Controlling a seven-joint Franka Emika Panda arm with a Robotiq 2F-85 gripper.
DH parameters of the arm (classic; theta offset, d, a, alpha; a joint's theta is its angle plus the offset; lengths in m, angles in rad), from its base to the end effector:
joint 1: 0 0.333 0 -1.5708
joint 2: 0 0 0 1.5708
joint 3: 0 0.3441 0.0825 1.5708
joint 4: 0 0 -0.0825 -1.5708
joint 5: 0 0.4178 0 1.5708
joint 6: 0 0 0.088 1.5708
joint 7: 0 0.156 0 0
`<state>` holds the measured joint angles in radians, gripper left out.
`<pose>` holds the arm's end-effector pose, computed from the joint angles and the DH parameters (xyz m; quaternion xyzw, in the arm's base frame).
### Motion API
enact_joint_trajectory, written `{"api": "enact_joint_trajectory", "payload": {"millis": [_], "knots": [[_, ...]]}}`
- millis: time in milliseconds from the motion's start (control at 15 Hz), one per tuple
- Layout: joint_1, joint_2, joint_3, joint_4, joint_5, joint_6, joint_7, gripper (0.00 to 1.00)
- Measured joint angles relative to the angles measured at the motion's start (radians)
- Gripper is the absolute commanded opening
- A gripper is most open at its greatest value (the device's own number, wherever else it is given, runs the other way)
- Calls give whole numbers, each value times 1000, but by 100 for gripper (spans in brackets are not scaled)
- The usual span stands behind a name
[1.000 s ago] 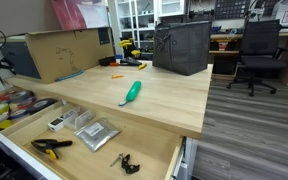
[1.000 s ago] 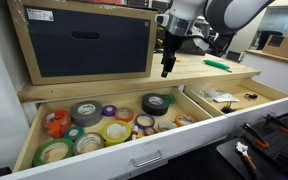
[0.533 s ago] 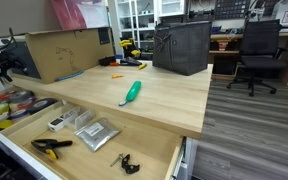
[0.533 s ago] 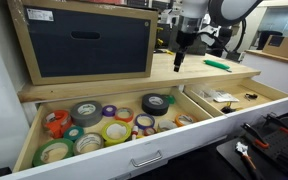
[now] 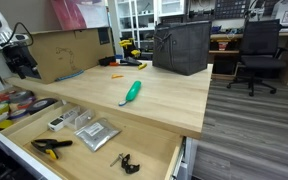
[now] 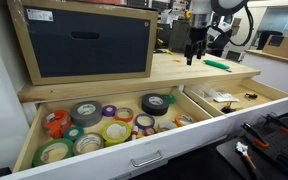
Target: Put the red bottle on the left side of the open drawer.
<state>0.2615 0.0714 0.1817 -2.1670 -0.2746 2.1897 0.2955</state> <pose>0.5221 0.2249 0.3190 0.9823 0.1549 0.0158 0.1045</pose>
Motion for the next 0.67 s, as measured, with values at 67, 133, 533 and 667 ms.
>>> {"api": "enact_joint_trajectory", "payload": {"millis": [67, 133, 533, 667], "knots": [[-11, -7, -4, 1, 9, -16, 27, 100], [-20, -13, -9, 3, 16, -29, 53, 100], [-76, -37, -41, 24, 113, -70, 118, 100], [-94, -48, -52, 37, 174, -70, 108, 100]]}}
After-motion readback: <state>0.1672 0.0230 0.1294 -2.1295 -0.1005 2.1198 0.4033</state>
